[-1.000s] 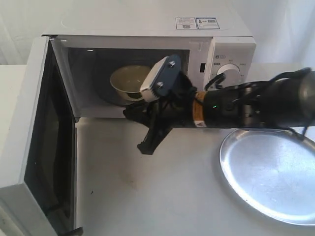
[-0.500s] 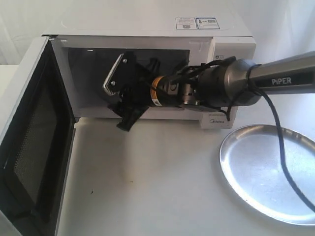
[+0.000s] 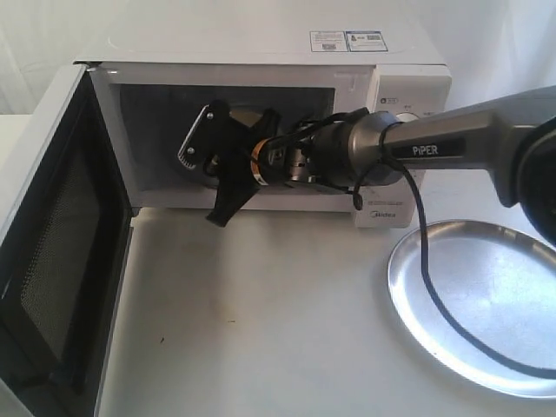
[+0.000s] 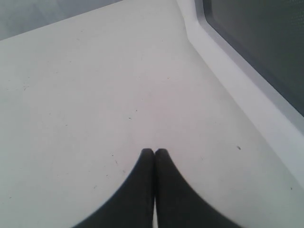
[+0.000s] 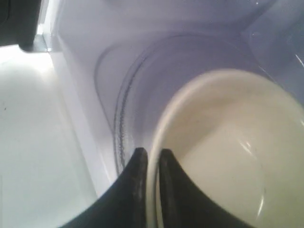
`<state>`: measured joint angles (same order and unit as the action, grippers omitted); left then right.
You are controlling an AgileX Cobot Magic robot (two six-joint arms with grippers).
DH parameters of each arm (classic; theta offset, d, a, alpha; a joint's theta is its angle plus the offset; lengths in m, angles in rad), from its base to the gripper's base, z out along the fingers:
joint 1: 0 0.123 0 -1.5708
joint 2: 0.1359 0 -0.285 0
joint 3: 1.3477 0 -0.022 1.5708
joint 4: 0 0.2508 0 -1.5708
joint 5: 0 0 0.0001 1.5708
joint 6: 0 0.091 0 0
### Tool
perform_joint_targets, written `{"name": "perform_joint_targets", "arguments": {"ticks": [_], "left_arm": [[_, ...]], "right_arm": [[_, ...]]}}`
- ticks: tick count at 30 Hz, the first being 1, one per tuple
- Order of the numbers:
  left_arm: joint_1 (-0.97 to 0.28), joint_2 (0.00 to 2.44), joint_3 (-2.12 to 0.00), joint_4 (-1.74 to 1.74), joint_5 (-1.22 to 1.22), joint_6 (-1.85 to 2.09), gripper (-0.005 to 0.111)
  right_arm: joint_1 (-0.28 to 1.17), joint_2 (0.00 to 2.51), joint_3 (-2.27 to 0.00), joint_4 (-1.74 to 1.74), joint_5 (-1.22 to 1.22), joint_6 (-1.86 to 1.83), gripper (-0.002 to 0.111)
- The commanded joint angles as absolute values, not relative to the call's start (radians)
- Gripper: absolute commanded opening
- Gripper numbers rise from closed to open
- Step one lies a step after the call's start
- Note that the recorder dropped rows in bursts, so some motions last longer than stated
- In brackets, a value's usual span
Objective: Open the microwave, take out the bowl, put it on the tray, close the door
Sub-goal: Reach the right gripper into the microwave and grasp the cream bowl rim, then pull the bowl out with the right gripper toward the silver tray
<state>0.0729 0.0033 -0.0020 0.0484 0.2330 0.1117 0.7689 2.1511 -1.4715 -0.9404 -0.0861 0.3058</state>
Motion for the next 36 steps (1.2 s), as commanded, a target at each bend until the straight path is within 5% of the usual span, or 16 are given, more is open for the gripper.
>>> {"name": "perform_joint_targets", "arguments": {"ticks": [1,11,19,32,36], "left_arm": [[0.069,0.0,0.0,0.045,0.232,0.108,0.0],[0.069,0.0,0.0,0.045,0.232,0.108,0.0],[0.069,0.0,0.0,0.045,0.232,0.108,0.0],[0.069,0.0,0.0,0.045,0.232,0.108,0.0],[0.069,0.0,0.0,0.045,0.232,0.108,0.0]], "right_arm": [[0.809,2.086,-1.466,-0.935,0.021,0.427,0.0],[0.989,1.859,-1.313,-0.758,0.689,0.253,0.0],[0.996,1.751,-1.199,-0.531,1.113,-0.007,0.0],[0.874,1.749,-0.948,-0.818,0.993,0.303,0.001],[0.865,1.749,-0.914,-0.825,0.968,0.349,0.013]]}}
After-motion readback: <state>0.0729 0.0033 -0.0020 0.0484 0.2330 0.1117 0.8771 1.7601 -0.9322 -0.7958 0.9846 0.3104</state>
